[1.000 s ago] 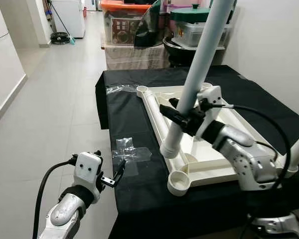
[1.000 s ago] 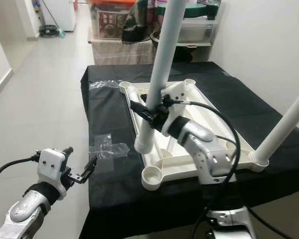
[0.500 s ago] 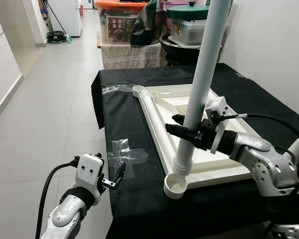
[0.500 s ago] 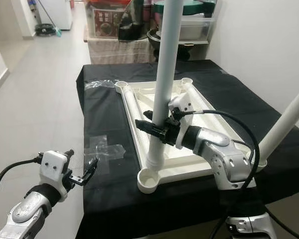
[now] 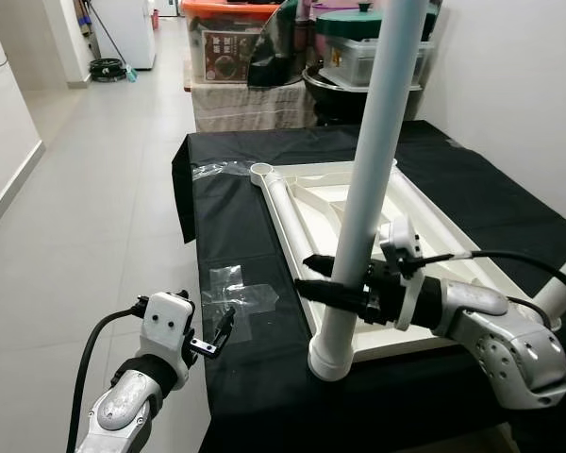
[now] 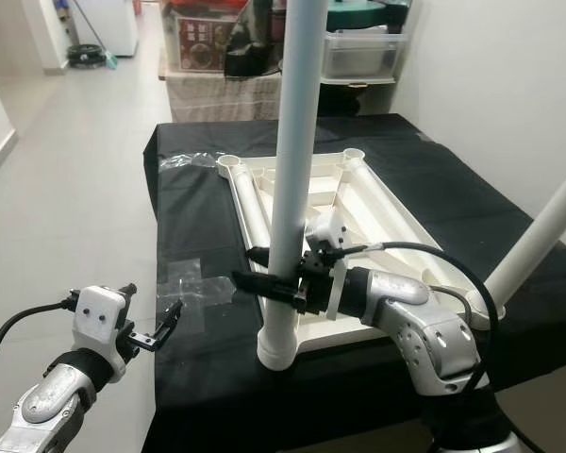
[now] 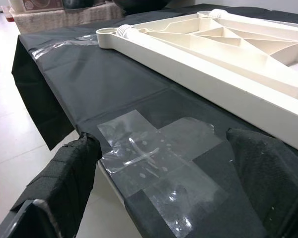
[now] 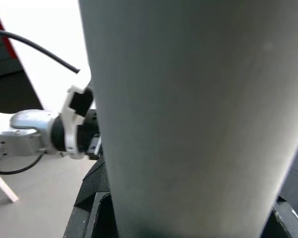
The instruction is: Building children table
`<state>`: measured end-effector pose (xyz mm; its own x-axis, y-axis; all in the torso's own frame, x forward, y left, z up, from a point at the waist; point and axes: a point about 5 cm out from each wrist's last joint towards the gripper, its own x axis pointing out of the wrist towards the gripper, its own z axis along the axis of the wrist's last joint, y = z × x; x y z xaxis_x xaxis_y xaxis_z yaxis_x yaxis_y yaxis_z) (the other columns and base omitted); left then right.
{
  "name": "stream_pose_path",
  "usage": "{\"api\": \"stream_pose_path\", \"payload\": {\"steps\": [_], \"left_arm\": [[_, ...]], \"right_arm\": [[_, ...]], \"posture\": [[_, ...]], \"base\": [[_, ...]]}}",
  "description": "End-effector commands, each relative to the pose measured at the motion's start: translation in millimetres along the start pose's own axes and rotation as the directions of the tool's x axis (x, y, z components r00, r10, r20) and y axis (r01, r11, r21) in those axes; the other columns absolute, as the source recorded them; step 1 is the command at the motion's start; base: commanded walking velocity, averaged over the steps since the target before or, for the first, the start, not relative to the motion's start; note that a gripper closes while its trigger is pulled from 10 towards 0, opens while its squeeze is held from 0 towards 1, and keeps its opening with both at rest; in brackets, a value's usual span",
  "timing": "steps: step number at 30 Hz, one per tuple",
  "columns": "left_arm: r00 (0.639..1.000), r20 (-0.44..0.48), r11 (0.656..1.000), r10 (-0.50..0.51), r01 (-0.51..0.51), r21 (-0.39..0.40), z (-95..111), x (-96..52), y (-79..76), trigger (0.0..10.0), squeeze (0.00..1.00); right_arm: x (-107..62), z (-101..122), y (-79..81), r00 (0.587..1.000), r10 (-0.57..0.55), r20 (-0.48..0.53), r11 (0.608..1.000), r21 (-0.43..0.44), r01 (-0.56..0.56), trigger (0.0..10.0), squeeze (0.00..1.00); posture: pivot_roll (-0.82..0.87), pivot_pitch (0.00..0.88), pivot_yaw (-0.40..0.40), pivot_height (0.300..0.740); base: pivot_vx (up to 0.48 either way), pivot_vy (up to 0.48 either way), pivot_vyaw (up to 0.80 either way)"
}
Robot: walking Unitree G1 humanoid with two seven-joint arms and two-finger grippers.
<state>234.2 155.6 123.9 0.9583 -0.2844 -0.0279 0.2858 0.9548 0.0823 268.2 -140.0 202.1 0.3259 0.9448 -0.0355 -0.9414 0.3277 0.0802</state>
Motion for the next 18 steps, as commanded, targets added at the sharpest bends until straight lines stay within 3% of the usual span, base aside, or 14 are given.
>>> {"api": "stream_pose_path", "payload": {"steps": [1, 11, 13, 18], "left_arm": [[1.000, -0.018, 1.000, -0.002, 0.002, 0.002, -4.7, 0.3, -0.9, 10.0, 0.00], [1.000, -0.022, 1.000, 0.001, 0.000, 0.005, -5.8, 0.6, -1.9, 10.0, 0.00], [1.000, -0.021, 1.000, 0.000, 0.000, 0.003, -5.9, 1.2, -2.8, 10.0, 0.00], [1.000, -0.021, 1.000, 0.001, -0.001, 0.002, -6.0, 1.7, -3.5, 10.0, 0.00]], "right_arm": [[1.8, -10.6, 3.2, 0.999, 0.022, -0.042, 0.999, 0.047, -0.020, 10.0, 0.00], [6.1, -18.1, -10.4, 0.996, -0.082, -0.046, 0.992, 0.091, 0.086, 10.0, 0.00], [6.2, -21.7, -24.4, 0.984, -0.172, -0.047, 0.972, 0.156, 0.177, 10.0, 0.00], [4.0, -26.4, -28.8, 0.982, -0.183, -0.048, 0.959, 0.213, 0.189, 10.0, 0.00]], "posture": [[0.11, 0.000, -0.064, 0.740], [0.11, 0.000, -0.067, 0.740], [0.10, 0.000, -0.069, 0.740], [0.11, 0.000, -0.073, 0.740]], "base": [[0.000, 0.000, 0.00], [0.000, 0.000, 0.00], [0.000, 0.000, 0.00], [0.000, 0.000, 0.00]]}}
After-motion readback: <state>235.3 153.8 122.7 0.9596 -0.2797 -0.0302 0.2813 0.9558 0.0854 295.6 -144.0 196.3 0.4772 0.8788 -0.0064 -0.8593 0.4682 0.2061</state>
